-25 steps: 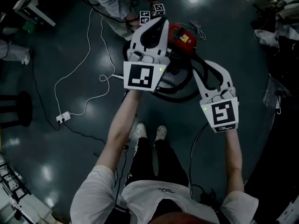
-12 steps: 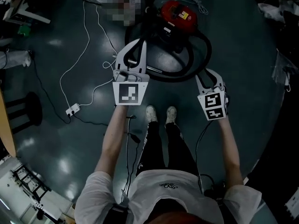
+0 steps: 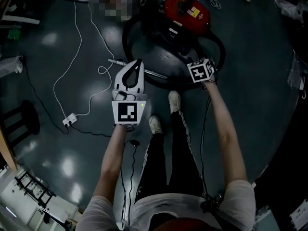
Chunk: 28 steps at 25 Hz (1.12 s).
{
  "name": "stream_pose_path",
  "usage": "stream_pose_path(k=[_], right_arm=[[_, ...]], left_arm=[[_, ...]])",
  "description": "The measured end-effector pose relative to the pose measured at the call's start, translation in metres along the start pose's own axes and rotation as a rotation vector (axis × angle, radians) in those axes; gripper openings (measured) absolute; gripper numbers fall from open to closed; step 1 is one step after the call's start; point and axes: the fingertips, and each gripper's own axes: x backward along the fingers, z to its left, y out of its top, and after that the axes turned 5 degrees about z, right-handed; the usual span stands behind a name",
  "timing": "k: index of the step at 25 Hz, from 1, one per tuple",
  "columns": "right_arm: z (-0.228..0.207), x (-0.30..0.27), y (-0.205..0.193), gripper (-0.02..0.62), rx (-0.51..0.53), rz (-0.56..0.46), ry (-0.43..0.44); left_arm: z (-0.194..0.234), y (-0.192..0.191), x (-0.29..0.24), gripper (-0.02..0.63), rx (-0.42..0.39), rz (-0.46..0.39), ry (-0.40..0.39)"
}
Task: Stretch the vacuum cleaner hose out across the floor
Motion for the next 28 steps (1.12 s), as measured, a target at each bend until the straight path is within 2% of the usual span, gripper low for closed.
stream_pose_path(k=[3, 7, 10, 13, 15, 16, 17, 20, 23, 26, 28], right_arm=[[-0.024, -0.07, 0.003, 0.255, 0.003, 0.08, -0.025], [-0.05, -0.13, 0.005, 0.255, -0.033, 0.135, -0.034], [-0.049, -0.153, 0.007, 0.255, -0.009, 0.148, -0.023], [-0.061, -0.176, 0.003, 0.253, 0.063, 0.2, -0.127], [-0.068, -0.183, -0.002, 0.252, 0.155, 0.255, -0.209], [-0.07, -0.183, -0.001, 0.222, 0.198, 0.263, -0.232], [-0.07, -0.178, 0.002, 0.124, 0.227, 0.247, -0.244], [-0.067, -0.143, 0.026, 0.112, 0.247, 0.099, -0.259], [-0.067, -0.075, 0.053, 0.104, 0.249, -0.043, -0.283], [-0.061, 0.008, 0.082, 0.103, 0.321, -0.158, -0.314], [-0.048, 0.073, 0.109, 0.103, 0.397, -0.245, -0.338]], left_arm=[[-0.009, -0.042, -0.03, 0.006, 0.056, 0.056, 0.0], [-0.022, -0.084, -0.061, 0.006, -0.036, 0.163, -0.065], [-0.024, -0.098, -0.077, 0.006, -0.053, 0.2, -0.091], [-0.022, -0.103, -0.09, 0.006, -0.066, 0.212, -0.101], [-0.017, -0.105, -0.095, 0.006, -0.049, 0.216, -0.095], [-0.014, -0.105, -0.097, 0.006, -0.043, 0.217, -0.091], [-0.011, -0.105, -0.097, 0.006, -0.046, 0.215, -0.087], [-0.002, -0.093, -0.092, 0.006, -0.079, 0.196, -0.081], [0.001, -0.065, -0.077, 0.006, -0.115, 0.179, -0.08], [0.001, -0.022, -0.055, 0.006, -0.144, 0.149, -0.075], [0.002, 0.018, -0.037, 0.006, -0.176, 0.098, -0.067]])
